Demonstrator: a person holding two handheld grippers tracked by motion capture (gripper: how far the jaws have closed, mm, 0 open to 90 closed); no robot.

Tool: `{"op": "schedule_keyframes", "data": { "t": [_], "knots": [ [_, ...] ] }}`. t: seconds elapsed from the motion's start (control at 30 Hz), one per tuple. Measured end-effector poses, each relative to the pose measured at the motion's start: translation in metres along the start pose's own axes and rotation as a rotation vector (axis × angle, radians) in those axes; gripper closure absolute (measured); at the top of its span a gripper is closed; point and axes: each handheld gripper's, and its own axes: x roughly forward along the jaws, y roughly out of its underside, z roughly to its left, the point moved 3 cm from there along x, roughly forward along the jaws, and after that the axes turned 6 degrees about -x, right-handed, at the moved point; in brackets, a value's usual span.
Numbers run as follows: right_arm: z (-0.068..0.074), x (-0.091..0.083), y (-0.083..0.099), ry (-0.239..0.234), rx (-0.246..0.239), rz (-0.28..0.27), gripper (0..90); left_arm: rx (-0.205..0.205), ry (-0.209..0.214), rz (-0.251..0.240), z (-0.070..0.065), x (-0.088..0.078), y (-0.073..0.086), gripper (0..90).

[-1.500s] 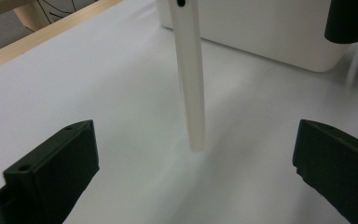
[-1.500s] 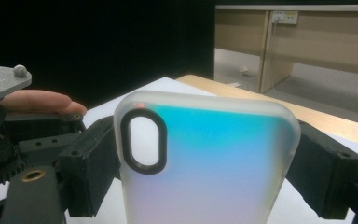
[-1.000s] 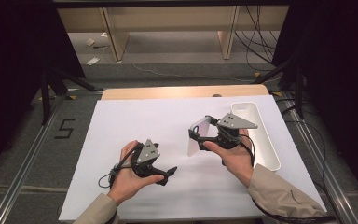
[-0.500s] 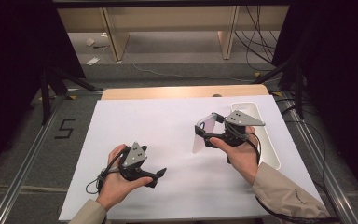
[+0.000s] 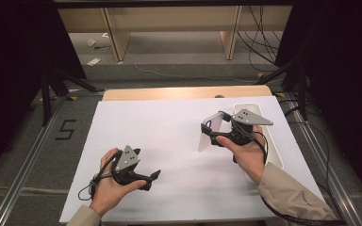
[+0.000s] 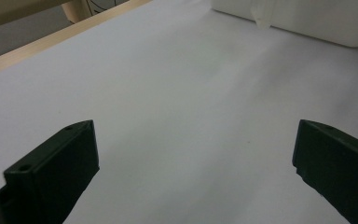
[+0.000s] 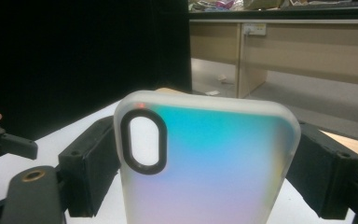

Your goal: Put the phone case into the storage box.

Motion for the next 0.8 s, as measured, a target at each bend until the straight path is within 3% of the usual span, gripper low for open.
{"op": "schedule_keyframes", "data": {
  "t": [0.8],
  "knots": [
    [-0.024, -0.009, -0.008, 0.057, 0.002, -0.014, 18.1, 0.002, -0.037, 0.009, 0.006, -0.003, 0.005, 0.0]
  ]
}}
